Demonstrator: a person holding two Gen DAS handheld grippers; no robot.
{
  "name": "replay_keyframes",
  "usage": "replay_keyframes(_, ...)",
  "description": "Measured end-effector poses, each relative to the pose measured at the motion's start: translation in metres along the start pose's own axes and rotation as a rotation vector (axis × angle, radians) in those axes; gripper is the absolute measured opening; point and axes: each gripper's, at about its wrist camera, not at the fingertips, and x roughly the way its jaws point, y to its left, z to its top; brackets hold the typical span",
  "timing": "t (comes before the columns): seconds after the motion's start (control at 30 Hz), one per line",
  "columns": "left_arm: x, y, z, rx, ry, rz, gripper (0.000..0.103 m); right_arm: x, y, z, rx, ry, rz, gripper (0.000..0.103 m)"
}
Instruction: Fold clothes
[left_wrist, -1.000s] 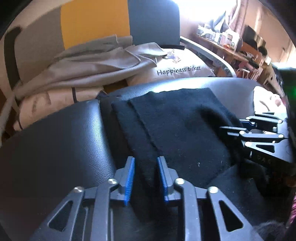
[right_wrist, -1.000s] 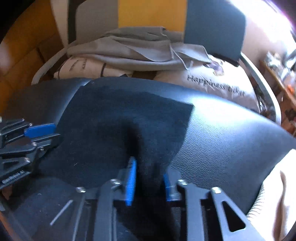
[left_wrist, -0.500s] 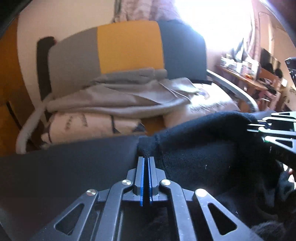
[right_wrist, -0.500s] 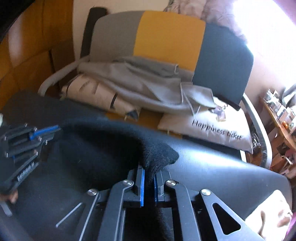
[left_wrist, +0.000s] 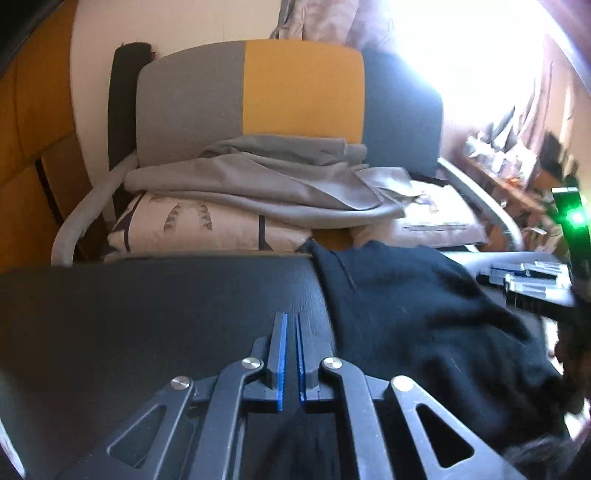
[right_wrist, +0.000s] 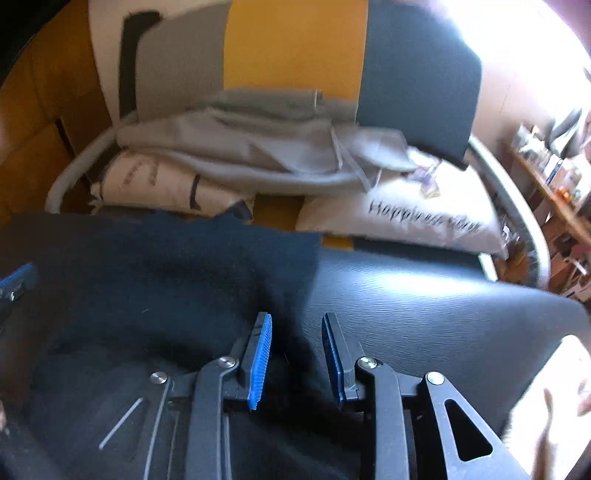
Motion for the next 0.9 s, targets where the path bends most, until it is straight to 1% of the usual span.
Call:
replay_keyframes(0.1, -0.045, 0.022, -0.040, -0.037, 0.014, -0.016, 0.004, -0.053, -0.002, -0.024, -0.022, -0.059, 0.031, 0.038)
replay_keyframes(0.13, -0.057, 0.030, -0.054, -0.058, 0.022, -0.014, 0.004, -0.069, -0.002, -0.036, -0.026, -0.067, 0.051, 0.043)
replay_keyframes(0.17, -0.072, 0.041, -0.070, -0.084, 0.028, 0.003, 0.004, -0.084, 0.000, -0.050, -0.029, -0.067, 0.074, 0.047)
replay_keyframes(0.23, -0.106, 0.067, -0.104, -0.151, 0.036, 0.052, 0.006, -0.109, 0.005, -0.082, -0.029, -0.059, 0.117, 0.048)
replay_keyframes(0.27, -0.122, 0.082, -0.122, -0.197, 0.041, 0.074, 0.008, -0.121, 0.010, -0.102, -0.027, -0.051, 0.137, 0.048)
replay_keyframes(0.3, -0.139, 0.098, -0.141, -0.248, 0.049, 0.098, 0.013, -0.130, 0.014, -0.120, -0.022, -0.043, 0.153, 0.048)
replay_keyframes(0.33, -0.155, 0.113, -0.158, -0.290, 0.055, 0.133, 0.015, -0.135, 0.018, -0.134, -0.014, -0.035, 0.164, 0.049)
replay_keyframes(0.4, -0.186, 0.142, -0.195, -0.348, 0.071, 0.255, 0.015, -0.145, 0.028, -0.169, 0.002, -0.013, 0.184, 0.049)
replay_keyframes(0.47, -0.213, 0.160, -0.224, -0.367, 0.073, 0.339, 0.016, -0.153, 0.040, -0.198, 0.015, -0.001, 0.190, 0.049)
replay_keyframes(0.5, -0.223, 0.163, -0.233, -0.349, 0.068, 0.368, 0.018, -0.156, 0.046, -0.210, 0.022, 0.002, 0.196, 0.049)
replay_keyframes(0.53, -0.229, 0.162, -0.241, -0.307, 0.069, 0.389, 0.019, -0.158, 0.052, -0.218, 0.032, 0.001, 0.208, 0.049)
replay_keyframes(0.6, -0.234, 0.156, -0.252, -0.212, 0.088, 0.404, 0.021, -0.162, 0.065, -0.230, 0.054, 0.007, 0.246, 0.049)
replay_keyframes(0.63, -0.232, 0.153, -0.255, -0.181, 0.102, 0.400, 0.023, -0.163, 0.072, -0.235, 0.060, 0.009, 0.260, 0.052)
replay_keyframes(0.67, -0.229, 0.147, -0.256, -0.145, 0.108, 0.389, 0.024, -0.164, 0.081, -0.238, 0.055, 0.009, 0.261, 0.058)
replay_keyframes(0.7, -0.225, 0.141, -0.255, -0.106, 0.108, 0.374, 0.027, -0.165, 0.091, -0.241, 0.046, 0.009, 0.260, 0.060)
replay_keyframes(0.73, -0.221, 0.134, -0.254, -0.069, 0.104, 0.364, 0.033, -0.165, 0.098, -0.243, 0.041, 0.011, 0.258, 0.063)
replay_keyframes(0.87, -0.195, 0.122, -0.245, 0.049, 0.118, 0.308, 0.037, -0.163, 0.116, -0.245, 0.021, 0.030, 0.236, 0.064)
replay_keyframes(0.9, -0.189, 0.120, -0.243, 0.074, 0.127, 0.304, 0.037, -0.161, 0.117, -0.246, 0.022, 0.037, 0.226, 0.064)
